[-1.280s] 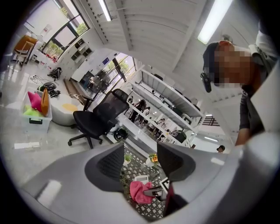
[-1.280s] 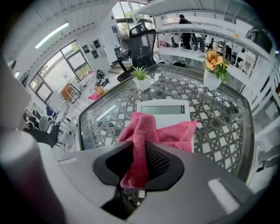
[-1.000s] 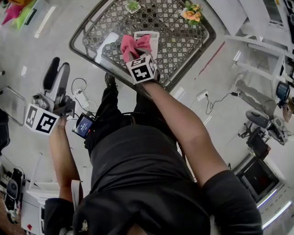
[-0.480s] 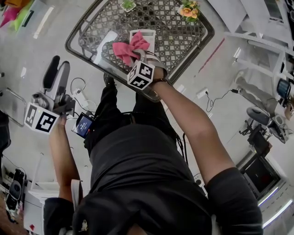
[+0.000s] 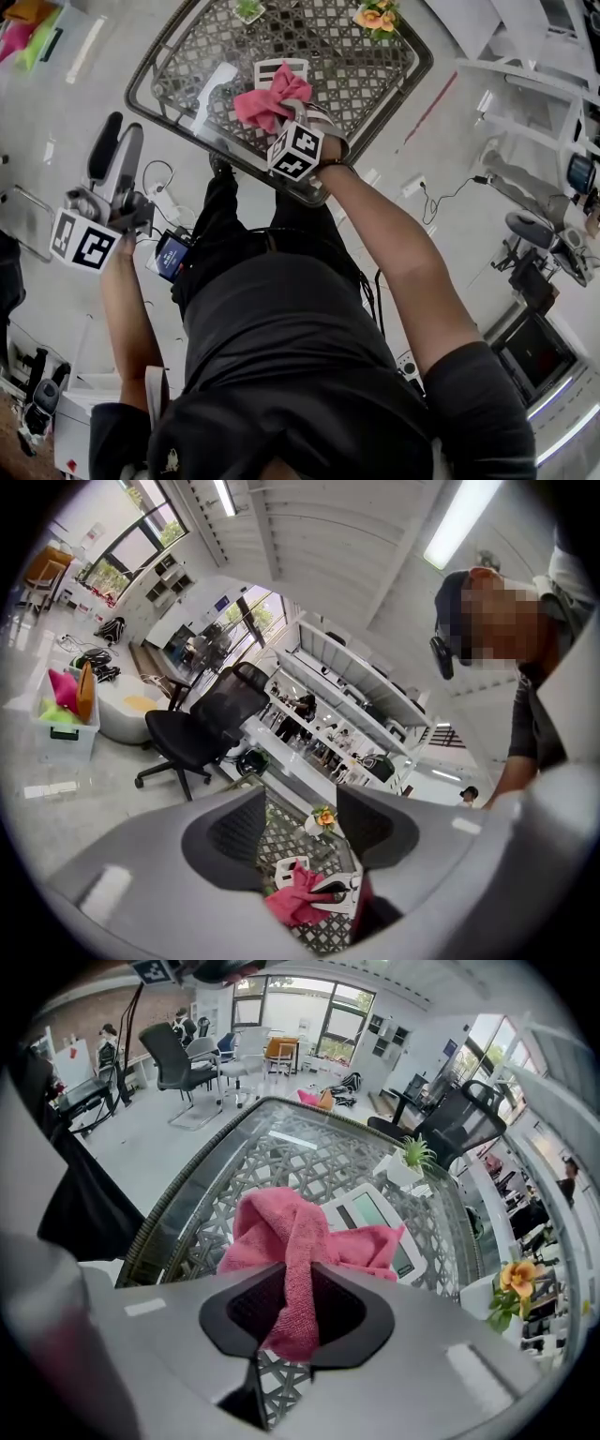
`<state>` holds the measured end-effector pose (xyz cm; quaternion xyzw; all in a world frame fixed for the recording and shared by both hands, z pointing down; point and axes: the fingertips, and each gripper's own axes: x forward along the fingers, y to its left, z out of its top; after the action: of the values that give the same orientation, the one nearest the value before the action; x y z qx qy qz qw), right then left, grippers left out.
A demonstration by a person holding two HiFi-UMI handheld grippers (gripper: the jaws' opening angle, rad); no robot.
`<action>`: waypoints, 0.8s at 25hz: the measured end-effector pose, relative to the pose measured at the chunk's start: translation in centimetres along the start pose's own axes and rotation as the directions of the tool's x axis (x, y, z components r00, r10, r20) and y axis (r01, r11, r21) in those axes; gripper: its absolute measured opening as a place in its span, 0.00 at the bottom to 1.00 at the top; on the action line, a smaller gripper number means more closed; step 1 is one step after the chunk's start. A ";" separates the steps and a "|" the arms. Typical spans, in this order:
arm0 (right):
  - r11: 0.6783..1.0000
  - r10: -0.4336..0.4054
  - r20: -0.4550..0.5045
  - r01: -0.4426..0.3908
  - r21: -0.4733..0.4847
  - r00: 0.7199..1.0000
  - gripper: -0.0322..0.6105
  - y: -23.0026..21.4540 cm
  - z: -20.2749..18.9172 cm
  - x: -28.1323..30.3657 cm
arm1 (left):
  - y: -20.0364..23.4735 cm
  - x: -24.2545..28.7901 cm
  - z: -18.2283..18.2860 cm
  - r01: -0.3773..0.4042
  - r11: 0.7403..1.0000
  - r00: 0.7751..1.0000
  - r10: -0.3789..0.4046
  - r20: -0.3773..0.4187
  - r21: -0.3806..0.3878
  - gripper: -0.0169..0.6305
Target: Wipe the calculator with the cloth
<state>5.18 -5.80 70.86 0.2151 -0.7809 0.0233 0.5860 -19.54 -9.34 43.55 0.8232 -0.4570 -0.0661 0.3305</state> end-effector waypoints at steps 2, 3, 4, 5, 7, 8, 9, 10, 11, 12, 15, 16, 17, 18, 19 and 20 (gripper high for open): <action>1.000 -0.001 -0.005 0.001 0.014 1.000 0.17 -0.3 -0.4 -0.1 | -0.1 0.2 0.0 0.002 1.000 1.000 -0.002 -0.002 0.001 0.42; 1.000 -0.003 -0.007 0.003 0.022 1.000 0.17 -0.4 -0.6 -0.1 | -0.2 0.3 0.0 0.003 1.000 1.000 -0.003 -0.003 0.002 0.42; 1.000 -0.004 -0.010 0.004 0.028 1.000 0.17 -0.6 -0.8 -0.1 | -0.2 0.4 0.0 0.004 1.000 1.000 -0.004 -0.003 0.003 0.42; 0.999 -0.004 -0.012 0.004 0.034 1.000 0.17 -0.7 -1.1 -0.2 | -0.3 0.4 0.1 0.005 1.000 1.000 -0.005 -0.004 0.004 0.42; 0.999 -0.004 -0.017 0.004 0.044 1.000 0.17 -0.8 -1.5 -0.2 | -0.5 0.6 0.2 0.007 1.000 1.000 -0.007 -0.005 0.007 0.42; 0.999 -0.005 -0.019 0.006 0.048 1.000 0.17 -0.9 -1.7 -0.3 | -0.6 0.6 0.3 0.007 1.000 1.000 -0.007 -0.006 0.009 0.42; 0.999 -0.007 -0.022 0.008 0.052 1.000 0.17 -1.0 -1.9 -0.3 | -0.7 0.7 0.4 0.008 1.000 1.000 -0.008 -0.006 0.010 0.42; 0.998 -0.009 -0.025 0.010 0.056 1.000 0.17 -1.1 -2.1 -0.4 | -0.8 0.7 0.5 0.009 1.000 1.000 -0.009 -0.007 0.012 0.42; 0.998 -0.011 -0.030 0.012 0.063 0.999 0.17 -1.3 -2.4 -0.4 | -0.8 0.8 0.6 0.009 1.000 1.000 -0.009 -0.007 0.014 0.42; 0.997 -0.012 -0.035 0.015 0.071 0.999 0.17 -1.4 -2.6 -0.4 | -0.9 0.8 0.7 0.010 1.000 1.000 -0.010 -0.006 0.016 0.42; 0.995 -0.019 -0.048 0.023 0.098 0.999 0.17 -1.9 -3.2 -0.7 | -1.2 0.9 1.3 0.015 1.000 1.000 -0.015 -0.005 0.025 0.42; 0.994 -0.020 -0.055 0.026 0.109 0.998 0.17 -2.0 -3.5 -0.8 | -1.3 1.0 1.4 0.017 0.999 1.000 -0.017 -0.005 0.028 0.42; 0.992 -0.022 -0.062 0.029 0.121 0.998 0.17 -2.2 -3.9 -0.8 | -1.3 1.1 1.5 0.019 0.999 1.000 -0.018 -0.006 0.030 0.42; 0.990 -0.024 -0.070 0.033 0.134 0.997 0.17 -2.4 -4.3 -0.8 | -1.4 1.1 1.6 0.020 0.999 1.000 -0.020 -0.006 0.032 0.42; 0.988 -0.027 -0.079 0.038 0.147 0.997 0.17 -2.6 -4.8 -0.9 | -1.5 1.2 1.7 0.021 0.999 1.000 -0.021 -0.006 0.034 0.42; 0.986 -0.029 -0.089 0.043 0.162 0.996 0.17 -2.8 -5.3 -0.9 | -1.6 1.2 1.7 0.022 0.999 1.000 -0.022 -0.006 0.036 0.42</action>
<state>11.20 -6.50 71.05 0.2754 -0.7463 0.0863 0.5997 -18.42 -10.54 41.44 0.8340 -0.4482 -0.0592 0.3162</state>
